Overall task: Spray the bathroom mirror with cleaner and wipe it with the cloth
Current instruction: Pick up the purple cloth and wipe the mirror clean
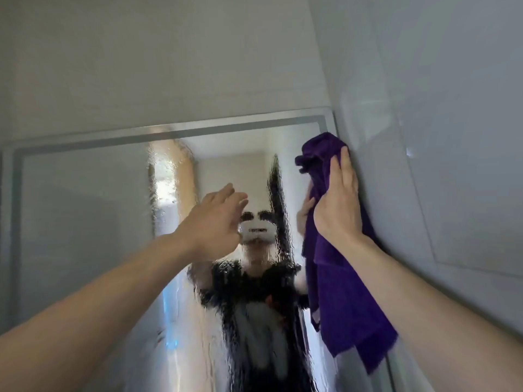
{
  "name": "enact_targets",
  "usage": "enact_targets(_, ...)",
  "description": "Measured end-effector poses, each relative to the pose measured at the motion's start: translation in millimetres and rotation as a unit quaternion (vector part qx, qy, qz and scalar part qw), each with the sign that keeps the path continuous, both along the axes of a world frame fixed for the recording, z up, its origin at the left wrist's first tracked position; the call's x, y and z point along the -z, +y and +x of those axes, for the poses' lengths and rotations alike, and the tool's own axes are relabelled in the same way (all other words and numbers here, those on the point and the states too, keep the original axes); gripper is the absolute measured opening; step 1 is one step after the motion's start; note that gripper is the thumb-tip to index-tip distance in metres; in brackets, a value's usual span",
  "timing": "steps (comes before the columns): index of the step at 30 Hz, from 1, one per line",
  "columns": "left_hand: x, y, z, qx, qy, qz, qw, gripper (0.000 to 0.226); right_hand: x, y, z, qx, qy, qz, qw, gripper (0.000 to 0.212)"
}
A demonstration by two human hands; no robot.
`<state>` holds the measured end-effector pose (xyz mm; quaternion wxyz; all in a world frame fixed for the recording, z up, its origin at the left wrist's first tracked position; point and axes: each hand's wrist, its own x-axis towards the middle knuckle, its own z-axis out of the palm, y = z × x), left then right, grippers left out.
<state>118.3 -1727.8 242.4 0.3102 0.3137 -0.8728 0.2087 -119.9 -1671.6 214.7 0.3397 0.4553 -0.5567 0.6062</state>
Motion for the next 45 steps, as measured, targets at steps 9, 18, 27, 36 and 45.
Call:
enact_targets(9, -74.5, -32.6, -14.1, -0.144, -0.091, -0.089, 0.981, 0.135, -85.8, -31.4, 0.0, 0.066, 0.062, 0.103, 0.991, 0.072)
enact_targets(18, -70.7, -43.4, -17.7, -0.124, -0.037, -0.068, 0.989, 0.154, -65.9, -60.0, 41.2, 0.121, 0.173, 0.129, 0.969, 0.078)
enact_targets(27, -70.7, -44.5, -21.3, -0.125, -0.041, -0.059, 0.990, 0.154, -10.7, -44.1, 37.5, 0.013, 0.320, 0.258, 0.912, 0.087)
enact_targets(36, -68.1, -43.5, -20.6, -0.141, -0.037, -0.092, 0.985, 0.153, 10.8, -22.6, -33.1, 0.131, 0.173, 0.178, 0.960, 0.080)
enact_targets(45, -66.9, -45.4, -22.4, -0.116, -0.017, -0.069, 0.991, 0.160, -105.0, -37.5, -40.2, 0.140, 0.087, 0.087, 0.982, 0.076)
